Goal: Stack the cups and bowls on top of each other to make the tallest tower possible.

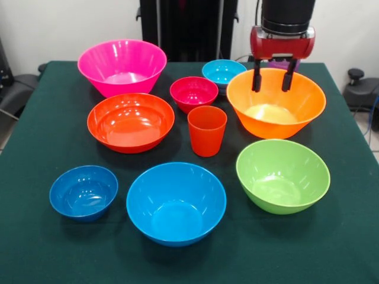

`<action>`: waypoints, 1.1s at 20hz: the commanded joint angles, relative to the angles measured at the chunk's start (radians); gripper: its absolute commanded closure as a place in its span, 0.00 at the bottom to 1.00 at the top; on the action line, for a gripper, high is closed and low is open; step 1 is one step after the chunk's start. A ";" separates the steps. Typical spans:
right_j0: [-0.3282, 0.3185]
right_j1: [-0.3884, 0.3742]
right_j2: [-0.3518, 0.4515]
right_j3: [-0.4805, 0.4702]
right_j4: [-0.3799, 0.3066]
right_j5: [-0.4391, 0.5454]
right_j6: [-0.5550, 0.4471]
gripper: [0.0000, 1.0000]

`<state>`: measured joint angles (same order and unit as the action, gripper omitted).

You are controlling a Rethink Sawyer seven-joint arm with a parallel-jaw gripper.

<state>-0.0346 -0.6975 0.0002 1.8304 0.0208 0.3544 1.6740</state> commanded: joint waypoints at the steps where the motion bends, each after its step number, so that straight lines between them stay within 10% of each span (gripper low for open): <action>1: 0.055 0.030 0.038 -0.066 0.042 0.010 0.194 0.00; 22: -0.003 -0.006 0.064 -0.062 0.054 0.065 0.151 0.00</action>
<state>0.0021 -0.7018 -0.0056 1.8040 0.0574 0.3544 1.7213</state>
